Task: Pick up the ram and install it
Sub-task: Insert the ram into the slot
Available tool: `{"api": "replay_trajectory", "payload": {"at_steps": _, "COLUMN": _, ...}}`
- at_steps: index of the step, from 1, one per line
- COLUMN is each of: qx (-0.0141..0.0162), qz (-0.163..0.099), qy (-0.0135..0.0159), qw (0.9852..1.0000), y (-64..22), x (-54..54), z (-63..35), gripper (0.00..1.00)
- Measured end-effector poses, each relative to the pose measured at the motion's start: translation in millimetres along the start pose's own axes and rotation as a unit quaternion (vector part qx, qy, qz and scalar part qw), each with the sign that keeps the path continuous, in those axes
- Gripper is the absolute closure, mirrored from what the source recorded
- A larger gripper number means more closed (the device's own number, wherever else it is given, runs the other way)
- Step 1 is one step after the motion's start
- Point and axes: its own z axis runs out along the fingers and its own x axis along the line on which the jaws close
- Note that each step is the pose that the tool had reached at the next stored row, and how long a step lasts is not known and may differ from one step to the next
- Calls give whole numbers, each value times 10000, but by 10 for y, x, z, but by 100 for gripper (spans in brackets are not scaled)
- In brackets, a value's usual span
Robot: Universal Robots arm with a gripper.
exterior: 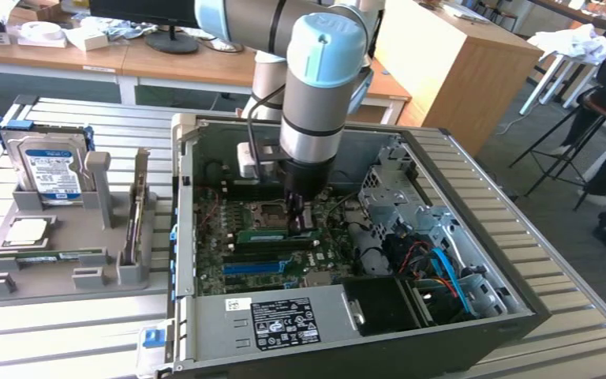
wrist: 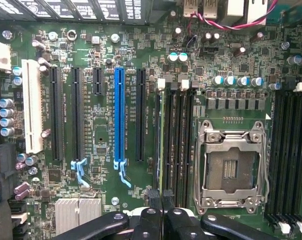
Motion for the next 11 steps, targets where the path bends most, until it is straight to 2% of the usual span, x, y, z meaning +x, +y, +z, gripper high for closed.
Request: {"api": "replay_trajectory", "payload": {"at_steps": 11, "qx": 1, "qz": 5, "qy": 0, "qw": 10000, "y": 4, "x": 1, "z": 27, "gripper": 88}}
